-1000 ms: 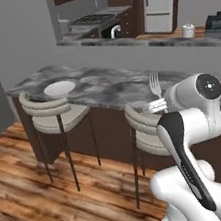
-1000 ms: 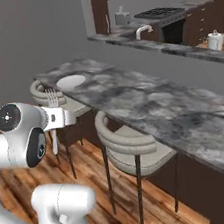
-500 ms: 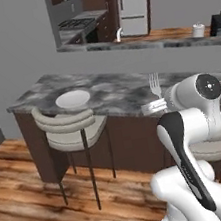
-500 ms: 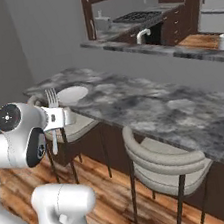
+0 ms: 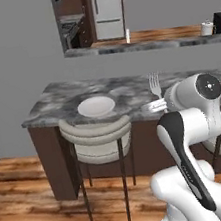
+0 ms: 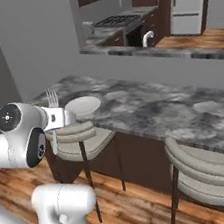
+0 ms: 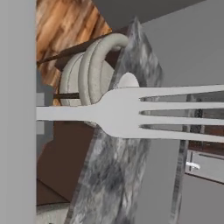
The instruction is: Take the fork and place it on the left side of the plate. Then take the spoon and place it on the right side of the plate. Make sure they're directly next to the plate.
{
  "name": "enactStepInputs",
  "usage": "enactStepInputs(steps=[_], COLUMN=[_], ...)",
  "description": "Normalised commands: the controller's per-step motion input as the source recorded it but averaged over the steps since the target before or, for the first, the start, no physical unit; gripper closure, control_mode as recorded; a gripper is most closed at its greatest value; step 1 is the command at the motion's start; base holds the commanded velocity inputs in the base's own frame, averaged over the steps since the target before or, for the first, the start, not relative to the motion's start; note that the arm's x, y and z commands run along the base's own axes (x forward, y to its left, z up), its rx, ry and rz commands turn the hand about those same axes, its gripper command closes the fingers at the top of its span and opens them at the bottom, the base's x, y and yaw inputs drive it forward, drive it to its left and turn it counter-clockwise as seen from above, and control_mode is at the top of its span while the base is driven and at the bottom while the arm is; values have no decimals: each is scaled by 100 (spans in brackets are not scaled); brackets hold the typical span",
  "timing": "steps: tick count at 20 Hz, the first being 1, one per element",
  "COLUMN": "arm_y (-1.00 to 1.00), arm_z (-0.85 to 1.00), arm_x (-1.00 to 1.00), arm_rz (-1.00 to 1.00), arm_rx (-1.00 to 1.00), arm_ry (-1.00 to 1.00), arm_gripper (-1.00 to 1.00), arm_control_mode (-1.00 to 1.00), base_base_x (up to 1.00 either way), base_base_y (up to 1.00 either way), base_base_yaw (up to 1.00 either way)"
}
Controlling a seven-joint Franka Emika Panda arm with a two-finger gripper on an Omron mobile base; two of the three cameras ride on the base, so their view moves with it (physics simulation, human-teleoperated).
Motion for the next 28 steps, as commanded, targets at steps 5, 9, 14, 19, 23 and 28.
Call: enactStepInputs(steps=[5,9,14,19,23,28], arm_y=[0,0,0,0,0,0], arm_z=[0,0,0,0,0,0], arm_x=[0,0,0,0,0,0], arm_rz=[0,0,0,0,0,0], arm_rx=[0,0,0,0,0,0], arm_ry=[0,0,0,0,0,0], arm_gripper=[100,100,100,100,100,100], arm_control_mode=[100,100,100,100,100,100], base_base_x=[39,41,38,39,43,50], base_base_y=[100,100,99,86,55,7], base_base_yaw=[-34,-36,-36,-34,-31,-21])
